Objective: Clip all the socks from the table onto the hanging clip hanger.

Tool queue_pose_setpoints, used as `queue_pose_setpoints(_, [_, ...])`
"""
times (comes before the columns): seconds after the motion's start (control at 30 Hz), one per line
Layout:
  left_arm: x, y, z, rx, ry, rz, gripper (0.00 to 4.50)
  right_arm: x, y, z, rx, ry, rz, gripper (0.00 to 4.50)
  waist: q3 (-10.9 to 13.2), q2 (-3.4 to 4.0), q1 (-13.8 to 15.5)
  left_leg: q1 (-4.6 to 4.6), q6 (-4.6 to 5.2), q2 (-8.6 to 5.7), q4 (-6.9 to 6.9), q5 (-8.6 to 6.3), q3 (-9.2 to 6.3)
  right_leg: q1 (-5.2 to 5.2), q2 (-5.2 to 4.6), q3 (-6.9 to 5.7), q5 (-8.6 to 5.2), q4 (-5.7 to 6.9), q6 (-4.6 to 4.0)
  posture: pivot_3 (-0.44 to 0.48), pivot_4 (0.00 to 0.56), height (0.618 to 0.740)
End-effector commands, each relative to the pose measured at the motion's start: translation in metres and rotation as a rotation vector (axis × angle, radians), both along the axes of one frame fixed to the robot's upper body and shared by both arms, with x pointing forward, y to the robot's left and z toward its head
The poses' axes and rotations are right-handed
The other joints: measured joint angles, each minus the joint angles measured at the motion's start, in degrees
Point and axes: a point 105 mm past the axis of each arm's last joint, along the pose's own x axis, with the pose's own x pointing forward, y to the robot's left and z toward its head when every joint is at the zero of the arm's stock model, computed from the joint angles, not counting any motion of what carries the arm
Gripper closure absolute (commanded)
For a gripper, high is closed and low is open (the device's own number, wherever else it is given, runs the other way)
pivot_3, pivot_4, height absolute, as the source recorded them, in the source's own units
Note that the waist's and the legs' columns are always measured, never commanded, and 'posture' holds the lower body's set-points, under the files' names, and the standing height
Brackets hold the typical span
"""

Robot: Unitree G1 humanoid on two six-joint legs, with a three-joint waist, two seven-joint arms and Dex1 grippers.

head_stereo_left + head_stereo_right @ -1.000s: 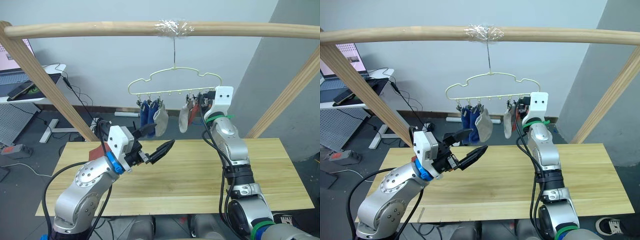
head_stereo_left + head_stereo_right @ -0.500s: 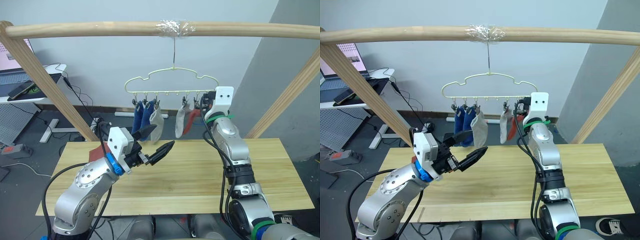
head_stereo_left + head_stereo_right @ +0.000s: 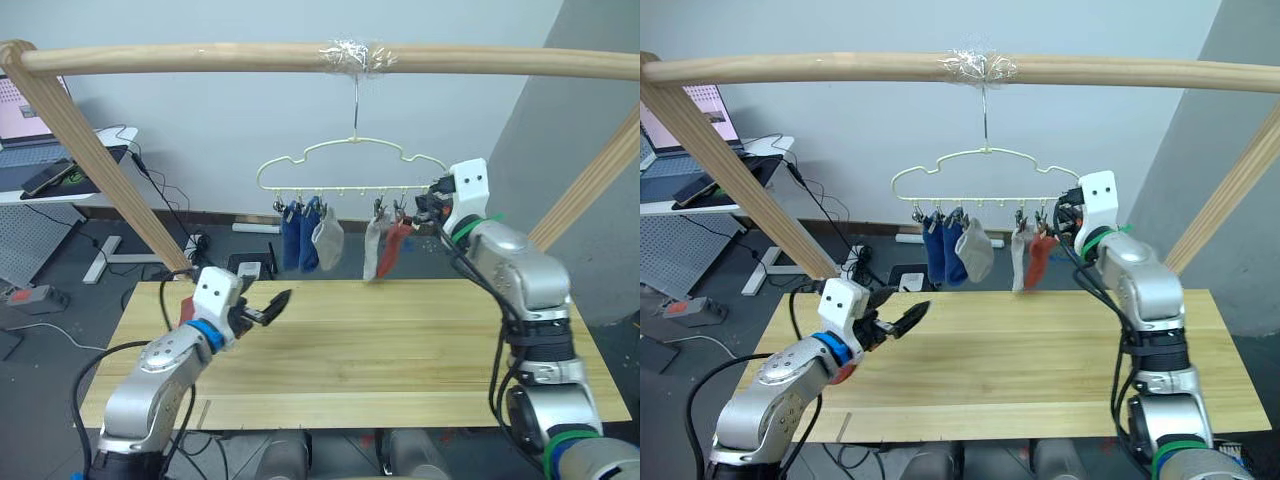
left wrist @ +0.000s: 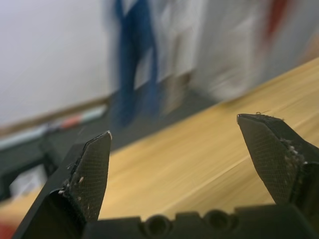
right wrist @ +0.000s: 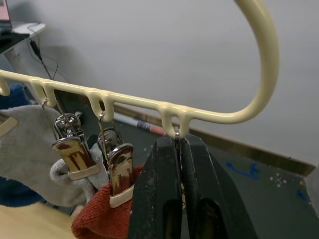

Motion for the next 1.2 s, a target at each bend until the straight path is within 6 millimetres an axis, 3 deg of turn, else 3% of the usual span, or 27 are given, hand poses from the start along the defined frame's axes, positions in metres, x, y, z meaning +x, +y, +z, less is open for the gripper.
queue_pose_setpoints(0.03, [0.011,0.058,-0.02,0.089,0.025,0.196,0.0,-0.006,-0.002,0.005,0.009,0.033,0.013,4.47,0.0,0.0,-0.1,-0.01,0.0,0.0,0.0,0.0,0.0,0.0,0.0,0.0,0.0,-0.01,0.0,-0.087,0.154,0.74])
queue_pose_setpoints(0.13, [0.016,0.082,-0.04,0.108,0.086,0.27,0.0,-0.008,-0.004,0.005,0.015,0.047,-0.002,4.47,0.0,-0.03,0.0,-0.07,0.0,-0.03,0.0,0.0,0.01,-0.01,-0.03,0.0,0.01,-0.1,0.02,-0.106,0.162,0.74])
queue_pose_setpoints(0.37, [0.022,0.091,-0.073,0.089,0.243,0.286,0.0,-0.011,-0.003,0.007,0.015,0.058,-0.003,4.47,0.1,-0.16,-0.1,-0.14,0.0,-0.1,0.0,0.0,-0.01,-0.01,-0.12,-0.05,0.02,-0.15,0.06,-0.125,0.168,0.74])
queue_pose_setpoints(0.57, [0.007,0.076,-0.103,0.046,0.419,0.218,0.0,-0.008,-0.003,0.013,0.024,0.053,-0.01,4.47,0.1,-0.14,-0.6,-0.09,0.0,-0.08,0.0,0.0,-0.02,-0.02,-0.11,-0.04,0.02,-0.05,0.06,-0.125,0.169,0.74])
queue_pose_setpoints(0.67, [0.001,0.067,-0.11,0.043,0.447,0.178,0.57,-0.008,-0.005,0.014,0.026,0.051,-0.019,4.5,0.1,-0.07,-0.7,-0.02,0.0,-0.08,-0.01,0.0,0.0,0.01,-0.11,-0.01,0.02,0.01,0.06,-0.119,0.165,0.74])
queue_pose_setpoints(0.97, [0.001,0.057,-0.11,0.052,0.418,0.138,2.9,-0.006,-0.005,0.012,0.043,0.057,-0.027,4.5,0.0,0.06,-0.6,0.07,0.0,-0.09,0.0,0.01,0.01,0.05,-0.12,0.02,0.02,0.07,0.06,-0.092,0.163,0.74])
queue_pose_setpoints(1.07, [0.003,0.042,-0.104,0.031,0.357,0.071,3.73,-0.005,-0.004,0.012,0.044,0.055,-0.024,4.5,0.0,0.06,-0.5,0.07,0.0,-0.09,-0.01,0.0,0.04,0.05,-0.12,0.04,0.02,0.05,0.06,-0.092,0.163,0.74])
queue_pose_setpoints(1.13, [0.004,0.022,-0.092,-0.028,0.302,-0.003,4.3,-0.004,-0.005,0.013,0.047,0.055,-0.023,4.5,0.0,0.06,-0.5,0.05,0.0,-0.09,-0.01,0.0,0.02,0.05,-0.13,0.04,0.02,0.04,0.06,-0.084,0.159,0.74])
queue_pose_setpoints(1.2, [0.001,0.002,-0.078,-0.087,0.257,-0.071,4.48,-0.003,-0.006,0.016,0.058,0.058,-0.024,4.5,0.0,0.04,-0.4,0.02,0.0,-0.11,-0.02,0.0,0.03,0.04,-0.16,0.06,0.02,0.02,0.06,-0.084,0.159,0.74])
